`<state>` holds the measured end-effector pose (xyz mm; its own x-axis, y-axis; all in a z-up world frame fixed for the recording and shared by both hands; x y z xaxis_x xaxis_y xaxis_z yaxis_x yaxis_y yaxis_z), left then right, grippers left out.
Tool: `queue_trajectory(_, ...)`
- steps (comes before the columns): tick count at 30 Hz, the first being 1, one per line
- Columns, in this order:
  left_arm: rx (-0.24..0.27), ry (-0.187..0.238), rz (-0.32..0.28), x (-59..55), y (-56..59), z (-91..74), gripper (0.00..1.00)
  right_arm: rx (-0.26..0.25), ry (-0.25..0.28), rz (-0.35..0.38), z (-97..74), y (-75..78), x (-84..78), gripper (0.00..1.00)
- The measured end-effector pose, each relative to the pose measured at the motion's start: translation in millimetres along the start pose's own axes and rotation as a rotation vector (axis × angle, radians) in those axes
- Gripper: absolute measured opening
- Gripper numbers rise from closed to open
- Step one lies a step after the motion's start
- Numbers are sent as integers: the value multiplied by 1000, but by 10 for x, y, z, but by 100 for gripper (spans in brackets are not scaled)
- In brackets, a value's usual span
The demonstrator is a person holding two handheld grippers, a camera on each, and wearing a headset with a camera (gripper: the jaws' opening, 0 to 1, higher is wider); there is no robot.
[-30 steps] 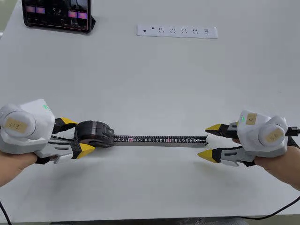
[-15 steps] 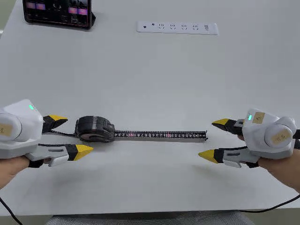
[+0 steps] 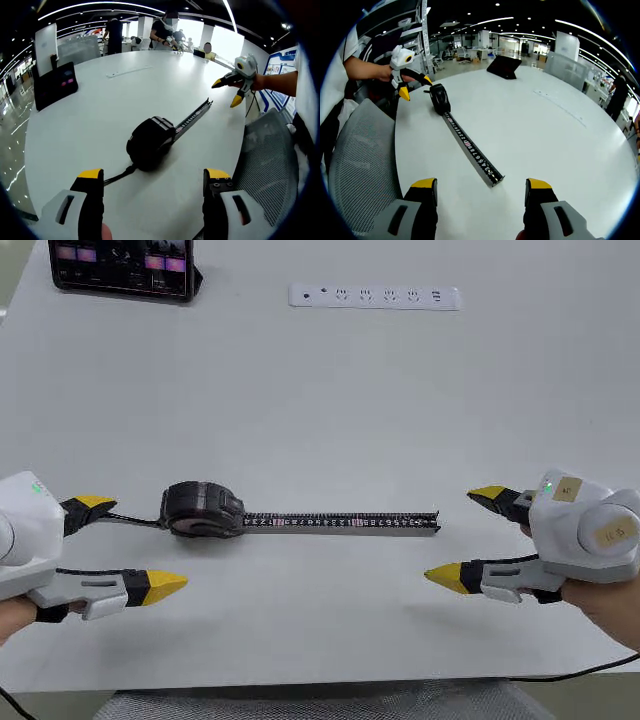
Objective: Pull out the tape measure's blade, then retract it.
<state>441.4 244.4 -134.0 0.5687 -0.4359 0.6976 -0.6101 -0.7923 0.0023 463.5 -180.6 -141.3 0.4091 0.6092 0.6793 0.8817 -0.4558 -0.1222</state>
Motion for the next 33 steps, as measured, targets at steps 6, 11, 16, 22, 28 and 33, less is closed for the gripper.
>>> queue_trajectory(6,-2,2,-11,-60,65,-49,82,-17,9,14,-55,-23,-29,76)
queue_trajectory(11,6,13,-22,-90,87,-89,84,-30,19,20,-102,-34,-48,79)
queue_trajectory(16,12,22,-31,-128,104,-135,85,-38,33,23,-123,-75,-84,82)
queue_trajectory(22,17,48,-35,-168,127,-184,88,-40,43,24,-139,-123,-143,85)
queue_trajectory(28,24,75,-46,-210,155,-226,90,-46,48,34,-147,-173,-188,88)
queue_trajectory(33,39,78,-57,-262,157,-255,94,-46,56,47,-157,-203,-192,91)
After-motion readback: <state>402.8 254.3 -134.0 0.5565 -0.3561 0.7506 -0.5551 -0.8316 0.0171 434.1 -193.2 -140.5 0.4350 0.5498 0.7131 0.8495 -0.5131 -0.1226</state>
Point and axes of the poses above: the centre of the closed fingertips' face, and the gripper's own axes: z roughly forward along the fingers, y roughly to its right, x roughly out of its top, the point moved 10 cm from there along -z, roughly backward along the fingers, and after that the axes turned 8 degrees about x, right-handed, at the moved point
